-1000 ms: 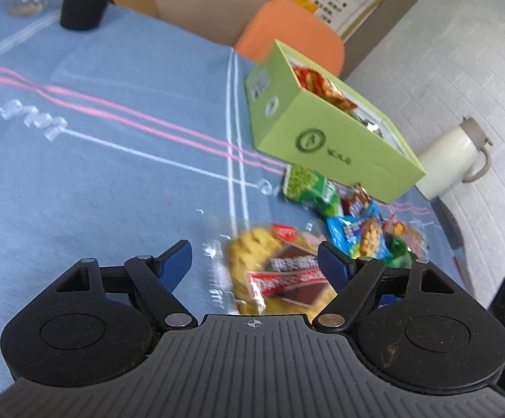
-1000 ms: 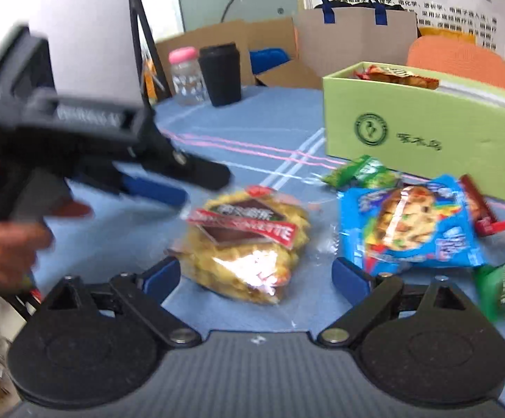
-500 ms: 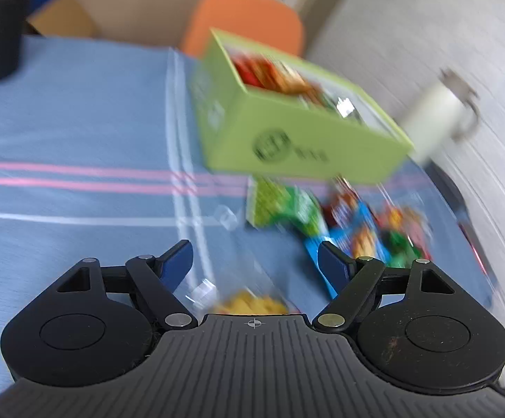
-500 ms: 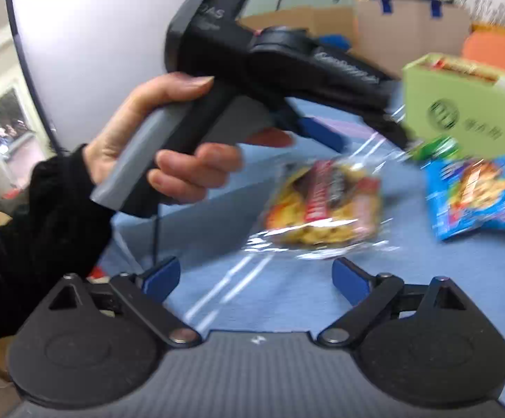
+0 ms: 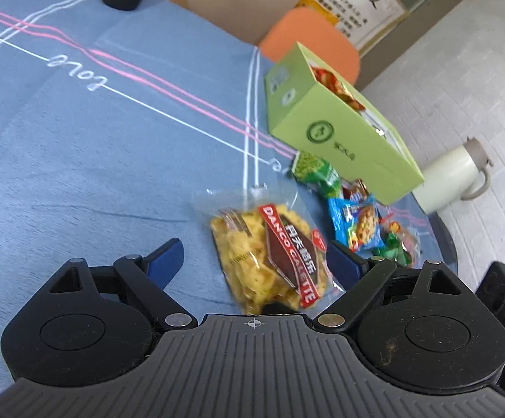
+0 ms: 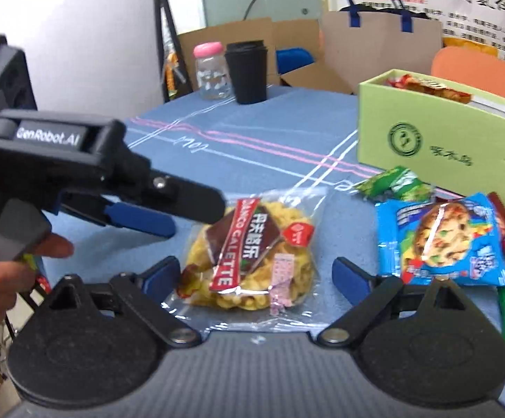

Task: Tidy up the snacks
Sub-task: 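Grasp the clear Danco Galette biscuit bag with the left gripper, then carry the Danco Galette bag into the green box and release it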

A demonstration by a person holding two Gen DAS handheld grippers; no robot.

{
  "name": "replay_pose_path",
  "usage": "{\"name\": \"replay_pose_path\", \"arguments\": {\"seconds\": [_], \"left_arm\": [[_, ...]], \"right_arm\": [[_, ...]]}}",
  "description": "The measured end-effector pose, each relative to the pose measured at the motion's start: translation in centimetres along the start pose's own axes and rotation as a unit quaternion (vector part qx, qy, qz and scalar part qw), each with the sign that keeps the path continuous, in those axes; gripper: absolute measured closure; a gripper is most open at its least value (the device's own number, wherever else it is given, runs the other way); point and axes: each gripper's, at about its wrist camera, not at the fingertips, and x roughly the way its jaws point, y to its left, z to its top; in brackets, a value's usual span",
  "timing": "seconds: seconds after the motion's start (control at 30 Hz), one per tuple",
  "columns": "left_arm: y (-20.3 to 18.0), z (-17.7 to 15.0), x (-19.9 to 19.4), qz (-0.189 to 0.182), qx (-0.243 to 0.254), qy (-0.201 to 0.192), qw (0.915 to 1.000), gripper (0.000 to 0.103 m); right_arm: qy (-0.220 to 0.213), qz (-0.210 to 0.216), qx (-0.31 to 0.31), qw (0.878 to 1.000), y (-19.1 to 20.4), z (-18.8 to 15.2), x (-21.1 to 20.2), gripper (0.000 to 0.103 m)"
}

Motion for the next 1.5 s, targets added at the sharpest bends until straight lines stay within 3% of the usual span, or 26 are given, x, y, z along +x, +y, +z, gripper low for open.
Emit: {"name": "replay_pose_path", "arguments": {"seconds": [0.13,0.23,0.3,0.37,0.57,0.7,0.9,1.03,1.17,1.27,1.33,1.4,1.5], "left_arm": [[-1.2,-0.4,0.8,-0.004,0.020,0.016,0.9997,0.034],[-2.6,-1.2,1.0,0.033,0.054,0.013,0.9979,0.069],[-3.4,-1.4,1.1,0.031,0.049,0.012,0.9983,0.079],[-4.5,-1.2,1.4,0.018,0.050,0.009,0.9985,0.081],[-9.3,1.2,3.1,-0.022,0.068,0.004,0.9974,0.082],[-13.9,5.6,5.0,-0.051,0.101,-0.009,0.9936,0.083],[-20.7,14.7,9.8,-0.056,0.155,-0.009,0.9863,0.080],[-23.2,17.9,14.1,-0.033,0.181,-0.006,0.9830,0.076],[-22.0,18.9,18.8,-0.007,0.175,0.025,0.9842,0.076],[-19.5,18.6,21.0,0.017,0.168,0.040,0.9848,0.078],[-18.1,18.6,21.6,0.021,0.159,0.038,0.9863,0.073],[-17.5,18.6,21.3,0.014,0.151,0.036,0.9877,0.061],[-17.0,18.3,18.1,-0.025,0.139,0.008,0.9899,0.042]], "right_arm": [[-0.002,-0.001,-0.020,1.000,1.4,0.1,0.5,0.010],[-0.010,-0.028,-0.046,0.999,2.2,-0.4,-0.5,0.012],[-0.018,-0.055,-0.060,0.997,2.4,-0.6,-1.5,0.012],[-0.034,-0.082,-0.063,0.994,2.2,-0.6,-2.6,0.012],[-0.076,-0.126,-0.030,0.989,-1.9,1.2,-6.2,0.012],[-0.101,-0.157,-0.043,0.981,-6.0,5.2,-7.4,0.012],[-0.092,-0.179,-0.048,0.978,-13.7,12.5,-5.2,0.012],[-0.058,-0.172,-0.029,0.983,-18.7,14.9,-1.7,0.012],[-0.016,-0.143,-0.004,0.990,-21.8,15.1,2.2,0.012],[-0.006,-0.120,-0.004,0.993,-22.1,14.9,4.3,0.011],[0.000,-0.115,-0.004,0.993,-21.9,15.0,5.3,0.010],[0.002,-0.119,-0.007,0.993,-21.4,15.2,5.1,0.010],[-0.041,-0.136,-0.010,0.990,-20.2,14.6,1.5,0.010]]}}
